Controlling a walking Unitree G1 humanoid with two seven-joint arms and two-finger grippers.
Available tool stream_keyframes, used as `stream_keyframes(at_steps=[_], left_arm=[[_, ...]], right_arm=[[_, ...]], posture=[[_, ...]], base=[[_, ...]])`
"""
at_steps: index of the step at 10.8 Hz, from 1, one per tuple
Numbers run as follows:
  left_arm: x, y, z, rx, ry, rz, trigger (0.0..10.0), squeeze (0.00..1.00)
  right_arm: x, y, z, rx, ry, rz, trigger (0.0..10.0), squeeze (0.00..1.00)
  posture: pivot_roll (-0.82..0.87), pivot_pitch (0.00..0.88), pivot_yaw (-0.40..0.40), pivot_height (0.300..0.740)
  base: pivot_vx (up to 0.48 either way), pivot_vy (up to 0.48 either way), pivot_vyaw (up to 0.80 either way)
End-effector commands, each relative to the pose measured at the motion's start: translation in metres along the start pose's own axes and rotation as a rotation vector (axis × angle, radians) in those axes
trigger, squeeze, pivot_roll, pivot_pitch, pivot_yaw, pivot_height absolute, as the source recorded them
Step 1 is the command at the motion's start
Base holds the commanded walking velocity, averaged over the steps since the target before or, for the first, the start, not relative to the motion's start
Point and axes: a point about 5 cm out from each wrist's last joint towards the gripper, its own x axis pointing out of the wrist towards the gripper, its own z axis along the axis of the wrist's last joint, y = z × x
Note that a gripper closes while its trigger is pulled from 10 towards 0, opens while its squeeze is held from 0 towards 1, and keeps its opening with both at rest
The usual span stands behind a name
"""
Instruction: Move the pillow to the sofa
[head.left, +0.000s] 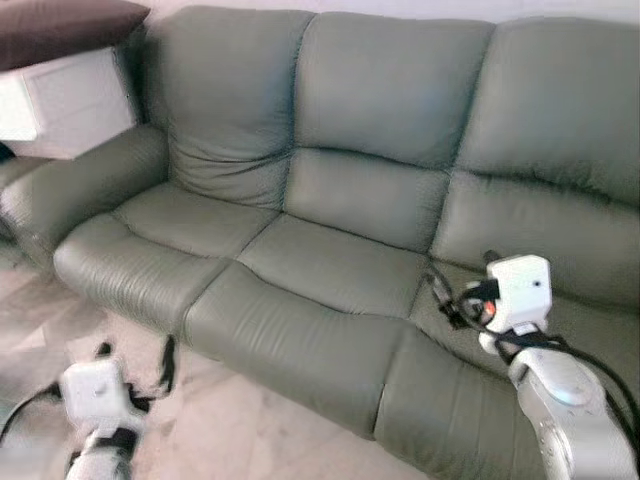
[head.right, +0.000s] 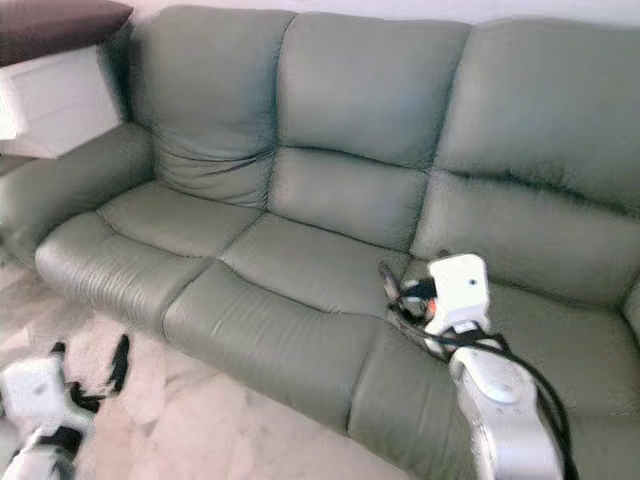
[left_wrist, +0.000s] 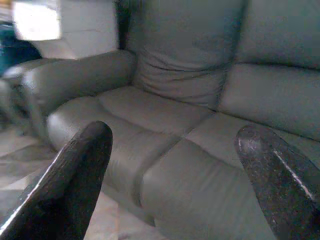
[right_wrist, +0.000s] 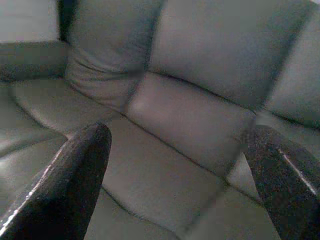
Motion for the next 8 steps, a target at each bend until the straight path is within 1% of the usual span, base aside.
stream_keyframes(at_steps=[1,2,3,4,5,6,7,8], left_arm=[[0.001,0.005,0.006,0.016,-0.012,0.023,10.0,0.00],[0.002,0.006,0.008,0.020,-0.015,0.030,10.0,0.00],[0.008,0.008,0.015,0.022,-0.032,0.060,10.0,0.00],[0.011,0.009,0.019,0.009,-0.035,0.083,10.0,0.00],[0.013,0.012,0.022,0.016,-0.038,0.143,10.0,0.00],[0.014,0.009,0.024,-0.029,-0.026,0.086,10.0,0.00],[0.015,0.009,0.025,-0.014,-0.033,0.074,10.0,0.00],[0.014,0.010,0.026,0.022,-0.028,0.099,10.0,0.00]], right_arm=[[0.006,0.005,0.004,0.012,-0.013,0.022,10.0,0.00],[0.007,0.006,0.004,0.006,-0.014,0.026,10.0,0.00],[0.012,0.013,0.005,0.001,-0.024,0.048,10.0,0.00],[0.014,0.014,0.006,0.002,-0.026,0.050,10.0,0.00],[0.014,0.016,0.007,0.006,-0.028,0.050,10.0,0.00],[0.015,0.019,0.007,0.010,-0.033,0.053,10.0,0.00],[0.015,0.021,0.008,0.012,-0.035,0.054,10.0,0.00],[0.015,0.022,0.008,0.015,-0.038,0.056,10.0,0.00]], posture=[[-0.18,0.000,0.041,0.740],[-0.18,0.000,0.040,0.740],[-0.18,0.000,0.041,0.740],[-0.18,0.000,0.046,0.740],[-0.18,0.000,0.049,0.740],[-0.18,0.000,0.056,0.740],[-0.18,0.000,0.058,0.740],[-0.18,0.000,0.059,0.740]], base=[[0.000,0.000,0.80],[0.000,0.000,0.80],[0.000,0.000,0.80],[0.000,0.000,0.80],[0.000,0.000,0.80],[0.000,0.000,0.80],[0.000,0.000,0.80],[0.000,0.000,0.80]])
